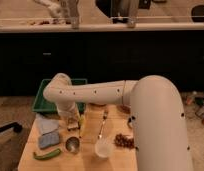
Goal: Place eraser in plastic cup
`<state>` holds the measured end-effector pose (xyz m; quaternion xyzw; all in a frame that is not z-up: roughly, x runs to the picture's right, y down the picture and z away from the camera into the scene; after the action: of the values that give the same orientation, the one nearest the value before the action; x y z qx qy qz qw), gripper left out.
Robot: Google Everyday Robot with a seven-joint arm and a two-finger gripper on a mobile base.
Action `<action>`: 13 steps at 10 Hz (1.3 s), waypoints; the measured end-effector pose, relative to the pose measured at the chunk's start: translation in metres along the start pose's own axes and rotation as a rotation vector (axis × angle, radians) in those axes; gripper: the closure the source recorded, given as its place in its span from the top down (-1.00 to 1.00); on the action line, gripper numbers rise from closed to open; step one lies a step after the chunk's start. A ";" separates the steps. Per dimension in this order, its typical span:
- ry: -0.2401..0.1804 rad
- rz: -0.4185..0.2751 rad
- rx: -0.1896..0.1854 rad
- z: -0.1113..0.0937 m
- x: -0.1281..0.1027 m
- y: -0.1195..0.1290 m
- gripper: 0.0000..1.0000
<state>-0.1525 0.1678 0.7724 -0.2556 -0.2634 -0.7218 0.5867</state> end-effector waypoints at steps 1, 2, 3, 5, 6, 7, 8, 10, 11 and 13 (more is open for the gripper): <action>0.000 0.000 0.000 0.000 0.000 0.000 -0.78; 0.000 0.000 0.000 0.000 0.000 0.000 -0.53; 0.000 0.000 0.000 0.000 0.000 0.000 -0.32; -0.001 0.000 0.000 0.000 0.000 0.000 0.03; -0.001 0.000 0.000 0.000 0.000 0.000 0.27; -0.001 0.000 0.000 0.000 0.000 0.000 0.47; -0.001 0.000 0.000 0.000 0.000 0.000 0.57; -0.001 0.000 0.000 0.000 0.000 0.000 0.60; -0.001 0.000 0.000 0.000 0.000 0.000 0.60; -0.001 0.000 0.001 0.000 0.000 0.000 0.60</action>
<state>-0.1529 0.1683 0.7726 -0.2557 -0.2639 -0.7217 0.5866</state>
